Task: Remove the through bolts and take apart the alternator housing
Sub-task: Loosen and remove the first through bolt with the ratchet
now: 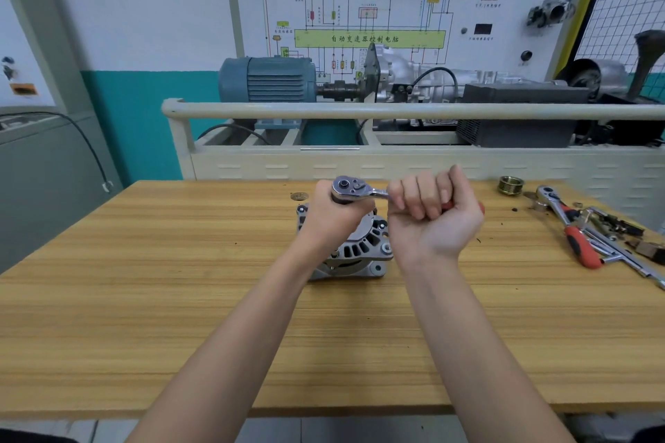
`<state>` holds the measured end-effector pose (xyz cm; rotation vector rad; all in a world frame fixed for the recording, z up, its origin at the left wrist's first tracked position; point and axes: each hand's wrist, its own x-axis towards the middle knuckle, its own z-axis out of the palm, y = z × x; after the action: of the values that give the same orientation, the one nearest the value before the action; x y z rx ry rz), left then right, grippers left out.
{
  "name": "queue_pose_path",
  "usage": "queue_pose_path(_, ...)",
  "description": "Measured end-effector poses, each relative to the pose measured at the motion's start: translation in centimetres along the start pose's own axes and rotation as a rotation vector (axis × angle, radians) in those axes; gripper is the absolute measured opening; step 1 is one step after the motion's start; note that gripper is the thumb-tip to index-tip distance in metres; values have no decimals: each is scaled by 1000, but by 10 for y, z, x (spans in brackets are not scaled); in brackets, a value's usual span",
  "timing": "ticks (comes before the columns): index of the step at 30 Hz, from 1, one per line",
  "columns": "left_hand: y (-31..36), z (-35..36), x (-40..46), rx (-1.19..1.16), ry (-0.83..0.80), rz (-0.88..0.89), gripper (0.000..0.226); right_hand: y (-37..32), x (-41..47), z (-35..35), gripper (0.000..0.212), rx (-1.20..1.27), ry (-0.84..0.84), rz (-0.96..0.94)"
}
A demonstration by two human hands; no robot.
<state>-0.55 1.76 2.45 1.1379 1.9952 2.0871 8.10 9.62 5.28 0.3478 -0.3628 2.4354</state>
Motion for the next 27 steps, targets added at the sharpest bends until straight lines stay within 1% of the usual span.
queue_pose_path(1, 2, -3, 0, 36, -39, -9, 33, -3, 9, 1, 56, 5, 14, 61)
queue_pose_path(3, 6, -12, 2, 108, -194, 0, 31, -7, 28, 4, 54, 21, 20, 228)
queue_pose_path(5, 12, -21, 5, 125, -342, -11, 27, -9, 46, 8, 50, 0, -12, 399)
queue_pose_path(7, 14, -23, 8, 106, -399, -38, 31, -9, 58, 12, 47, -14, -35, 522)
queue_pose_path(8, 14, -21, 8, 91, -389, -50, 35, -8, 62, 13, 46, -11, -35, 553)
queue_pose_path(9, 12, -18, 7, 68, -354, -59, 38, -7, 64, 14, 47, -4, -29, 561)
queue_pose_path(11, 7, -11, 5, 8, -234, -50, 39, -5, 59, 12, 50, 22, -7, 503)
queue_pose_path(13, 2, -7, 2, -29, -117, -2, 37, -3, 45, 8, 55, 44, 10, 357)
queue_pose_path(16, -1, -1, 1, -27, 40, 51, 46, 3, 11, 0, 54, 24, -1, 90)
queue_pose_path(18, -1, 3, 0, -6, 103, 58, 48, 6, -5, -2, 47, 12, -28, -8)
queue_pose_path(19, -1, 3, -1, 4, 105, 55, 48, 5, -6, -3, 44, 7, -39, -20)
queue_pose_path(20, 0, 3, -1, 16, 88, 48, 47, 3, -4, -2, 44, -1, -43, -5)
queue_pose_path(22, 2, -4, -1, 49, 7, 40, 42, -2, 12, 0, 47, -10, -35, 102)
queue_pose_path(25, 8, -12, -2, 100, -152, 45, 33, -7, 41, 8, 46, 9, -34, 367)
queue_pose_path(27, 9, -14, -3, 55, -205, 24, 33, -7, 56, 11, 45, 25, -51, 502)
